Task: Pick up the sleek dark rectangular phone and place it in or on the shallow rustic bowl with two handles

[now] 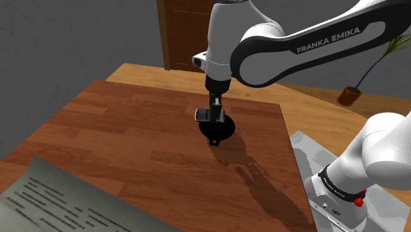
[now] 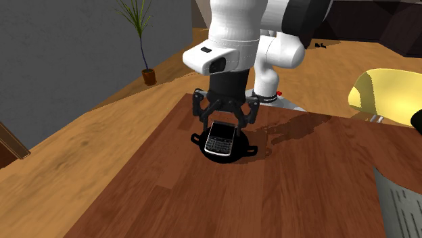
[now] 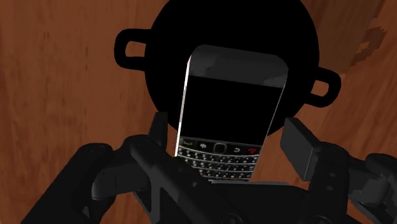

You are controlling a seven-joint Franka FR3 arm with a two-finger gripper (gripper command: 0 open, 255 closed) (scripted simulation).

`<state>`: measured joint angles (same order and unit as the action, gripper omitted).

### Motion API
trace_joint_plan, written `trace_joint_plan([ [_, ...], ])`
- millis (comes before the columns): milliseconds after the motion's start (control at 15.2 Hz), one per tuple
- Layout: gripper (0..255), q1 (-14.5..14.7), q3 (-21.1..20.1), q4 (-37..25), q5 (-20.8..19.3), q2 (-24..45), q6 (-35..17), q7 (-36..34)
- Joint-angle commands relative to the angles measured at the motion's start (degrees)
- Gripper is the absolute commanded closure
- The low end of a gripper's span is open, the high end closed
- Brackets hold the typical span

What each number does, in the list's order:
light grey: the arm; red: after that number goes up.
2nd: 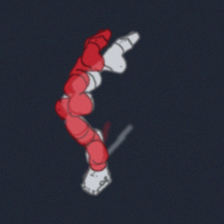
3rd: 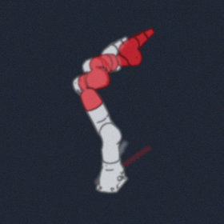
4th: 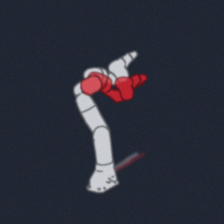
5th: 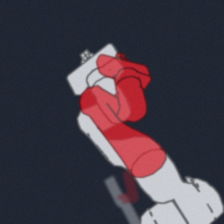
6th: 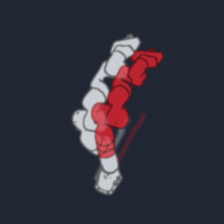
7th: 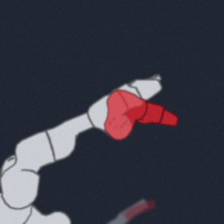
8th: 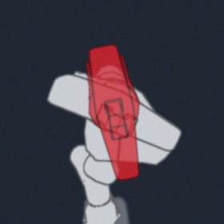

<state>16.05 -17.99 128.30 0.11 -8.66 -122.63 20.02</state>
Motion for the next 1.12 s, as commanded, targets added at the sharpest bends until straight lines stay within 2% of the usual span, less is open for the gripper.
trace_joint_plan([
  [0,0,0.0,0.0,0.0,0.0,0.0,0.0,0.0],
  [264,0,0.0,0.0,0.0,0.0,0.0,0.0,0.0],
  [528,0,0.1,0.3,-4.8,0.9,-2.7,7.3,0.7],
  [1056,0,0.1,0.3,-4.7,0.8,-2.7,7.3,0.7],
])
